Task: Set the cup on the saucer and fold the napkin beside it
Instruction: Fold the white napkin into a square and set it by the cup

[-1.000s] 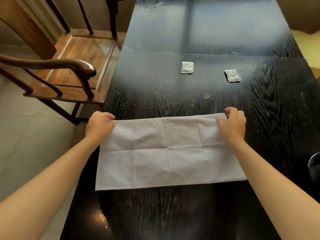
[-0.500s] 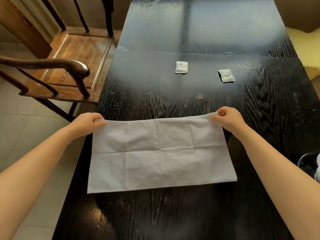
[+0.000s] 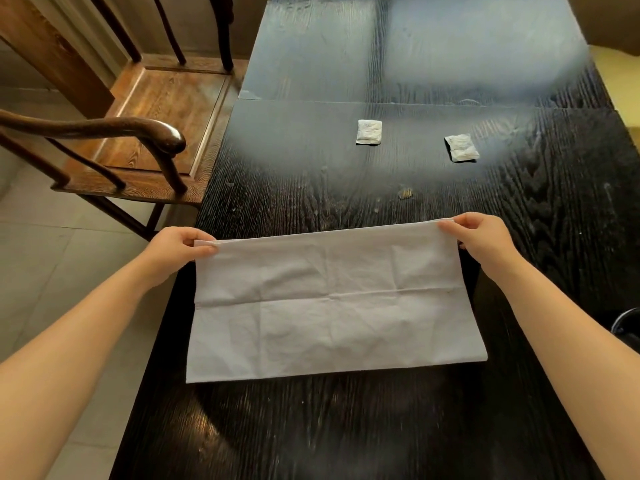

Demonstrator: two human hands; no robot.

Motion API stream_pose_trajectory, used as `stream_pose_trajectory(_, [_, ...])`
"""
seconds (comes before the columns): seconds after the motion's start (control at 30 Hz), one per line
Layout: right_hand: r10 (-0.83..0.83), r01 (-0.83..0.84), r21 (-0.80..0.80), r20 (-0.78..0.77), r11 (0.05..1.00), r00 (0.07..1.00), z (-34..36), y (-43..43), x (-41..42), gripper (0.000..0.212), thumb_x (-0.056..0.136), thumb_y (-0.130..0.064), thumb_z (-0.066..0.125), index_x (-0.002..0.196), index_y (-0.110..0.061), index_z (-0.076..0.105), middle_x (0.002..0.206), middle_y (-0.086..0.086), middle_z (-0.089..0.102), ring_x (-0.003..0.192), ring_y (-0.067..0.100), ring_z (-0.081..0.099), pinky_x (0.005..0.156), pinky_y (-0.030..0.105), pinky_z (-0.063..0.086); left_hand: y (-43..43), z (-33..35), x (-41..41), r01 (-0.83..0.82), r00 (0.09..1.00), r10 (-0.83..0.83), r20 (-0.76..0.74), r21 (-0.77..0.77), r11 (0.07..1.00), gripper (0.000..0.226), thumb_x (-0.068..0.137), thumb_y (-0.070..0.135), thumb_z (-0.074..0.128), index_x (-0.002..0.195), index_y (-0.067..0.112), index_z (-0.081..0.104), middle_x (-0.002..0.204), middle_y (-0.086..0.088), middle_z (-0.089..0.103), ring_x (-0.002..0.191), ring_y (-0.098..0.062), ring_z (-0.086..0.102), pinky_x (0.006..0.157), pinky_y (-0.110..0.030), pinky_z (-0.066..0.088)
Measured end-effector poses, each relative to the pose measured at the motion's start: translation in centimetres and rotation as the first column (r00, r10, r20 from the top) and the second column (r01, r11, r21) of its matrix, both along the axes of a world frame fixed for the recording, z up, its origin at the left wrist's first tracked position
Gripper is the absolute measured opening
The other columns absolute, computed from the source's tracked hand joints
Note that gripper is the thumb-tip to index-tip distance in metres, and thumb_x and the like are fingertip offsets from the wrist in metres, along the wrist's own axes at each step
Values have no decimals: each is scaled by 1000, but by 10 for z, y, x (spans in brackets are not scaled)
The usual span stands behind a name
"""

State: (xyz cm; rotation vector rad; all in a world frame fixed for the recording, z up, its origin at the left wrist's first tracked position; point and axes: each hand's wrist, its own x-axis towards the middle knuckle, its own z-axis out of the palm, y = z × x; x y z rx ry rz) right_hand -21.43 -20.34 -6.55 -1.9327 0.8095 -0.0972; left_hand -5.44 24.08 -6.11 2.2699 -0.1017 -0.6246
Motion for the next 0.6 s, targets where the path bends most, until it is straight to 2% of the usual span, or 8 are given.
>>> stream_pose_trajectory(0.1, [-11, 11, -21, 6, 1000, 1000, -2, -2, -1, 10, 80, -29, 71, 71, -27, 67, 76, -7, 68, 71, 4, 61, 57, 20, 44, 3, -4, 2, -79, 995, 72, -67, -102, 992, 12, 73, 15, 76, 78, 26, 73, 81, 0, 72, 79, -10, 65, 76, -23, 47])
stream_pose_trajectory(0.17, [-26, 26, -60, -2, 998, 1000, -5, -3, -2, 7, 80, -30, 69, 75, -25, 69, 78, -5, 68, 73, 7, 62, 61, 23, 46, 3, -7, 4, -153, 983, 133, -129, -161, 975, 12, 75, 15, 74, 73, 28, 75, 77, 3, 75, 74, -8, 69, 70, -22, 51])
stream_pose_trajectory(0.23, [-41, 40, -96, -8, 995, 999, -8, -3, -2, 10, 81, -29, 68, 82, -20, 71, 81, -2, 69, 78, 12, 62, 67, 28, 47, 3, -10, 5, -207, 965, 160, -208, -230, 951, 15, 79, 16, 70, 75, 29, 76, 82, 4, 76, 75, -10, 72, 61, -20, 54])
stream_pose_trajectory(0.33, [-50, 48, -130, -6, 990, 999, -10, -2, -2, 17, 82, -28, 66, 92, -16, 73, 86, 1, 69, 84, 15, 62, 72, 29, 47, 3, -14, 6, -252, 950, 183, -254, -274, 928, 13, 82, 15, 67, 79, 23, 76, 85, 0, 76, 78, -14, 72, 58, -20, 55])
stream_pose_trajectory(0.43, [-87, 86, -164, 5, 983, 996, -10, 3, 1, 19, 83, -28, 64, 95, -16, 72, 88, -1, 68, 87, 15, 61, 77, 31, 49, -3, -16, 5, -291, 950, 241, -198, -281, 915, 13, 82, 10, 66, 80, 21, 71, 87, -6, 72, 74, -15, 70, 61, -23, 55])
stream_pose_trajectory(0.6, [-154, 168, -195, 84, 966, 984, -2, 12, 11, 22, 85, -24, 61, 99, -10, 70, 91, 3, 66, 86, 15, 59, 75, 30, 48, -28, 0, -1, -286, 954, 298, -24, -365, 886, 12, 87, 8, 60, 97, 12, 66, 87, -2, 66, 88, -21, 62, 76, -31, 52])
